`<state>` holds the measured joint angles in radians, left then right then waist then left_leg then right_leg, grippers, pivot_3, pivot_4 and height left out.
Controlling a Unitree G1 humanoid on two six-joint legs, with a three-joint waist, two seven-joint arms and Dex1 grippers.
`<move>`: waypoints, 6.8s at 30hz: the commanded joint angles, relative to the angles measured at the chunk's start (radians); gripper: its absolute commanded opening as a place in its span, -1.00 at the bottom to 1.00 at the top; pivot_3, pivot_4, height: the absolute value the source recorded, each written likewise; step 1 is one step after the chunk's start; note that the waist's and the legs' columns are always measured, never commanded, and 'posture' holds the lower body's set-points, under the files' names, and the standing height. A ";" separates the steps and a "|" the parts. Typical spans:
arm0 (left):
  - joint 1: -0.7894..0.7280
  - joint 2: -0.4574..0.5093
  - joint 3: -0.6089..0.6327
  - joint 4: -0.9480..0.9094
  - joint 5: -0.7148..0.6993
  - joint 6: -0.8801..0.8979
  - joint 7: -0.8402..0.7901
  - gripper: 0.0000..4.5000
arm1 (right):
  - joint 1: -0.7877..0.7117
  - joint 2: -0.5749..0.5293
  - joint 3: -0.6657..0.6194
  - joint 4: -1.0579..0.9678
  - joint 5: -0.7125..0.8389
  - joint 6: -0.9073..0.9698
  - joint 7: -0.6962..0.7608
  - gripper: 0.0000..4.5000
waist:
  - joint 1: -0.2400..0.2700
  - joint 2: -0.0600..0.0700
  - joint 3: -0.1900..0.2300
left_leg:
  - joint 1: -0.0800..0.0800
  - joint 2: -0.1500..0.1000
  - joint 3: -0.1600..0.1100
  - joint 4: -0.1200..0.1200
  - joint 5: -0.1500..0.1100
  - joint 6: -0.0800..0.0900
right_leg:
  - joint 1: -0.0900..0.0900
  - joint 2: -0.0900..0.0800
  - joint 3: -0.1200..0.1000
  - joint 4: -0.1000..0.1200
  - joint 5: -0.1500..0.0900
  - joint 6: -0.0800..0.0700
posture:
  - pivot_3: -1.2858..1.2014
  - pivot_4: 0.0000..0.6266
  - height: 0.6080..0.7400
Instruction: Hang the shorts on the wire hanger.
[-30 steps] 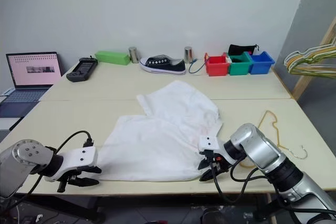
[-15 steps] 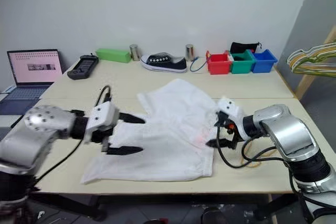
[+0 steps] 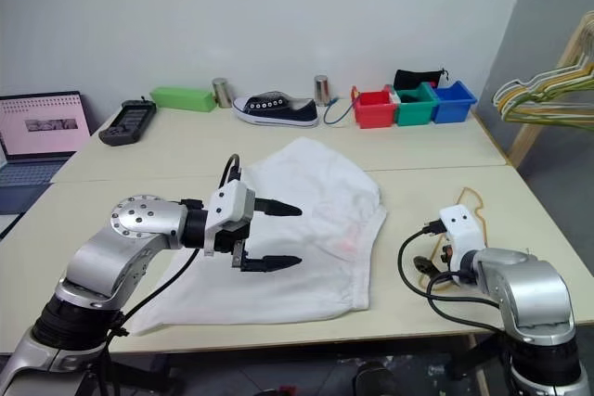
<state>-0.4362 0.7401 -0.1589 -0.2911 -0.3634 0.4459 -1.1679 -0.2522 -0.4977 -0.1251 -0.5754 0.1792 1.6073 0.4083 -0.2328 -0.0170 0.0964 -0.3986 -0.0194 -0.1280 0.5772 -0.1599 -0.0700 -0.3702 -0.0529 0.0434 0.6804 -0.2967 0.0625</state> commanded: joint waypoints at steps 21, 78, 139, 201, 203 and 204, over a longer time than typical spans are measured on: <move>-0.019 0.011 0.006 -0.029 0.004 -0.014 0.000 0.99 | 0.077 0.201 -0.202 0.108 0.192 0.007 -0.496 1.00 | -0.016 -0.006 0.000 | 0.000 0.001 0.001 0.000 0.001 0.002 | 0.001 0.000 -0.001 -0.001 -0.001 -0.002 | -0.17 -0.81 1.00; -0.346 -0.032 0.159 0.420 0.095 -0.136 0.214 1.00 | -0.610 -0.359 0.424 0.852 -0.294 -1.632 -0.089 -1.00 | -0.029 0.006 0.006 | -0.018 0.026 0.028 -0.001 0.000 0.008 | -0.009 0.016 0.004 -0.017 0.006 0.003 | -0.16 -0.97 1.00; 0.006 -0.012 0.198 -0.050 -0.035 0.139 0.289 1.00 | -0.606 0.010 0.531 1.423 -0.578 -1.555 0.131 -0.52 | -0.014 0.005 0.006 | 0.002 0.020 0.019 0.016 0.001 0.008 | 0.016 0.015 0.003 0.000 0.005 -0.001 | -0.09 -0.91 1.00; -0.532 -0.088 -0.101 0.977 0.707 -0.908 0.430 0.79 | -0.568 -0.105 0.394 0.447 -0.292 -1.361 0.643 -1.00 | -0.077 0.005 0.006 | -0.001 0.019 0.018 0.015 0.001 0.008 | 0.012 0.012 0.002 0.000 0.007 0.004 | -0.17 -0.96 1.00; -0.532 -0.088 -0.103 0.978 0.704 -0.909 0.426 0.61 | -0.566 -0.104 0.396 0.443 -0.295 -1.358 0.642 -1.00 | -0.077 0.005 0.006 | -0.001 0.018 0.018 0.015 0.001 0.008 | 0.012 0.012 0.002 0.000 0.007 0.004 | -0.17 -0.96 1.00; -0.532 -0.088 -0.103 0.979 0.703 -0.911 0.425 0.52 | -0.566 -0.103 0.397 0.442 -0.296 -1.358 0.640 -1.00 | -0.077 0.005 0.006 | -0.001 0.018 0.018 0.015 0.001 0.008 | 0.012 0.012 0.002 0.000 0.007 0.004 | -0.17 -0.96 1.00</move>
<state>-0.9332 0.6498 -0.2718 0.6996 0.3436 -0.4503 -0.7525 -0.8019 -0.6040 0.2808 -0.0961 -0.1255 0.2508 1.0621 -0.3095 -0.0122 0.1021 -0.3998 -0.0011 -0.1102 0.5918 -0.1590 -0.0618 -0.3579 -0.0411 0.0452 0.6801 -0.2900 0.0670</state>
